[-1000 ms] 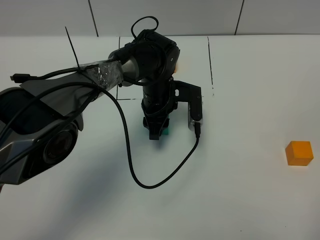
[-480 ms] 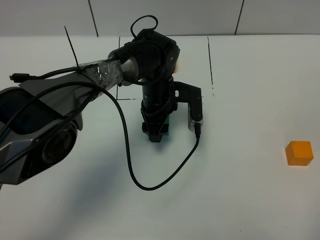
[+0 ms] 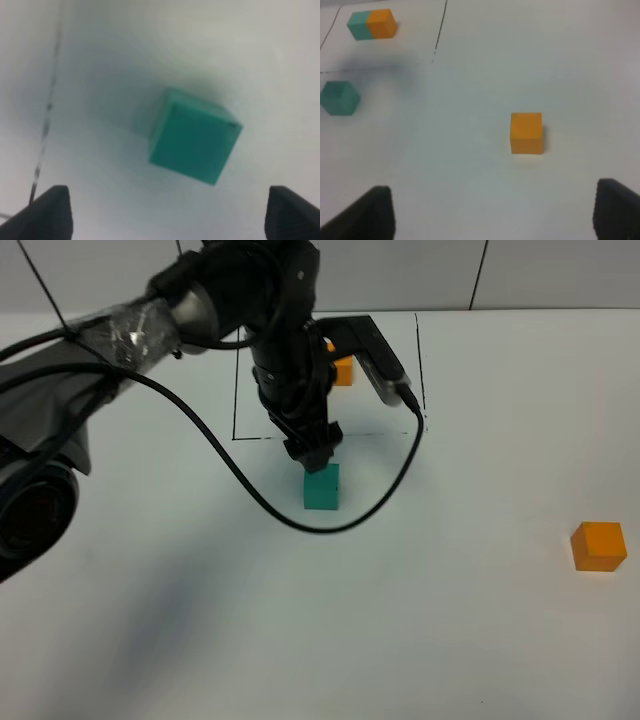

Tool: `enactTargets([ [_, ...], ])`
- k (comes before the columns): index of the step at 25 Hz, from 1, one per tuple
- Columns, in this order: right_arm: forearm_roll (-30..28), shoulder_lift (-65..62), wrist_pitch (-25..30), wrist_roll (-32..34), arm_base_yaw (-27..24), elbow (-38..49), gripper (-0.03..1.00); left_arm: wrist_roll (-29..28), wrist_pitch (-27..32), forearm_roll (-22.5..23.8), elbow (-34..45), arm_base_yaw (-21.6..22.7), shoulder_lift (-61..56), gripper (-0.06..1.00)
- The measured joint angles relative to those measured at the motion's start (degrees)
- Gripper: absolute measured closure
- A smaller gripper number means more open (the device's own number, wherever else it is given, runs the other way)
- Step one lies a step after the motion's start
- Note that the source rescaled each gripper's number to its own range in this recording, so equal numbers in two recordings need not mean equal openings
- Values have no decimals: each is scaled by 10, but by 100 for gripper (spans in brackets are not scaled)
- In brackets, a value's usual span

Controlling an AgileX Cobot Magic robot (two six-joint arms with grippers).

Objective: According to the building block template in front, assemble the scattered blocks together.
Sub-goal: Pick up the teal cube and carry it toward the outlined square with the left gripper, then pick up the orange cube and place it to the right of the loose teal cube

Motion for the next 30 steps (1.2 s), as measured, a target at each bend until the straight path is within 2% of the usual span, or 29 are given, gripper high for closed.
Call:
enactTargets([
  [3, 0, 0, 0, 0, 0, 0, 8, -62, 0, -3, 3, 53, -17, 27],
  [8, 2, 0, 0, 0, 0, 0, 8, -115, -23, -10, 45, 143, -68, 27],
  [13, 2, 0, 0, 0, 0, 0, 8, -174, -77, -10, 123, 226, -146, 27],
  [18, 2, 0, 0, 0, 0, 0, 8, -215, -92, -9, 221, 298, -240, 27],
  [21, 2, 0, 0, 0, 0, 0, 8, -237, -105, -7, 286, 318, -311, 27],
  [24, 2, 0, 0, 0, 0, 0, 8, -245, -130, -2, 349, 321, -391, 27],
  [30, 2, 0, 0, 0, 0, 0, 8, -302, -102, 10, 444, 321, -563, 27],
])
